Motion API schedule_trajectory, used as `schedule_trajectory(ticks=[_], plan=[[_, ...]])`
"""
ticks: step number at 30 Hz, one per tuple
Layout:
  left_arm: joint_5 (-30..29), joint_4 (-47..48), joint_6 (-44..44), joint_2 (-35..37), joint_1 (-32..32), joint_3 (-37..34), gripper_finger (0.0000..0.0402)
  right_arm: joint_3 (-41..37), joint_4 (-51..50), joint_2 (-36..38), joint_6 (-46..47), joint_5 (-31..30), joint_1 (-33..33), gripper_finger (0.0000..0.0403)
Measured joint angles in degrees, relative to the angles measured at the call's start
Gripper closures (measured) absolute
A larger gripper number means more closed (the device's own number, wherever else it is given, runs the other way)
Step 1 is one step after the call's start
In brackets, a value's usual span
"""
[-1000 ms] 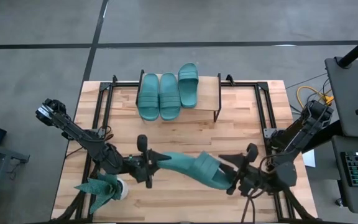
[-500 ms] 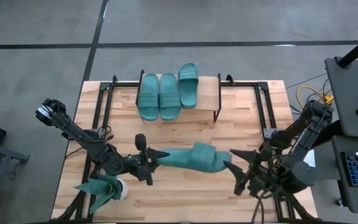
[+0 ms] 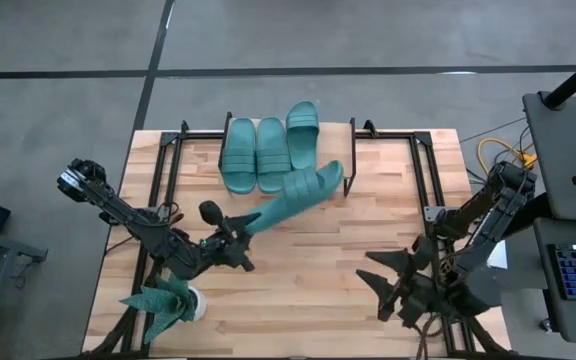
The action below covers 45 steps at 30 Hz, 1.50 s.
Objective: Pick and place slides into the shelf
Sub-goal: Put the blue slipper on the shelf
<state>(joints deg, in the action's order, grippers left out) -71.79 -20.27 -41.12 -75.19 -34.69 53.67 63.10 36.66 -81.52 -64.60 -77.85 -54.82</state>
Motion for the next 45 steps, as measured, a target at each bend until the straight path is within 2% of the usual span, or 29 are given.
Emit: schedule_trajectory(ticks=[6, 11, 15, 22, 25, 31, 39, 42, 45], plan=[[-7.7, 0.3, -2.3, -0.3, 1.1, 0.0, 0.0366, -0.2, -14.9, -0.4, 0.2, 2.8, 4.5, 0.0193], [-11.6, 0.2, -6.0, -0.3, 1.5, 0.0, 0.0366, -0.2, -19.3, -0.8, 0.6, 2.9, 9.1, 0.0190], [-18.7, 0.3, -9.0, -1.1, 2.4, -0.3, 0.0366, -0.2, -21.4, -0.8, 0.3, 4.4, 13.1, 0.0177], [-17.5, 0.4, -10.3, -4.3, 4.7, 0.1, 0.0366, 0.2, -23.1, -0.8, 2.8, 19.4, 19.8, 0.0163], [-17.6, 0.2, -10.3, -5.6, 5.8, 0.1, 0.0366, 0.2, -23.1, -0.8, 2.9, 22.6, 21.9, 0.0166], [-17.0, 0.2, -10.5, -8.5, 6.7, 0.7, 0.0366, 0.2, -22.7, -0.8, 4.1, 22.8, 24.2, 0.0166], [-17.0, 0.3, -12.4, -13.2, 8.8, 0.8, 0.0366, 2.3, -21.5, -0.7, 17.4, 22.1, 25.3, 0.0175], [-17.1, 0.2, -12.7, -14.0, 9.5, 0.8, 0.0366, 3.9, -21.4, -0.6, 22.0, 18.9, 26.2, 0.0177], [-17.0, 0.3, -12.7, -14.4, 9.6, 1.0, 0.0366, 4.4, -21.9, -0.6, 19.4, 13.6, 26.9, 0.0177]])
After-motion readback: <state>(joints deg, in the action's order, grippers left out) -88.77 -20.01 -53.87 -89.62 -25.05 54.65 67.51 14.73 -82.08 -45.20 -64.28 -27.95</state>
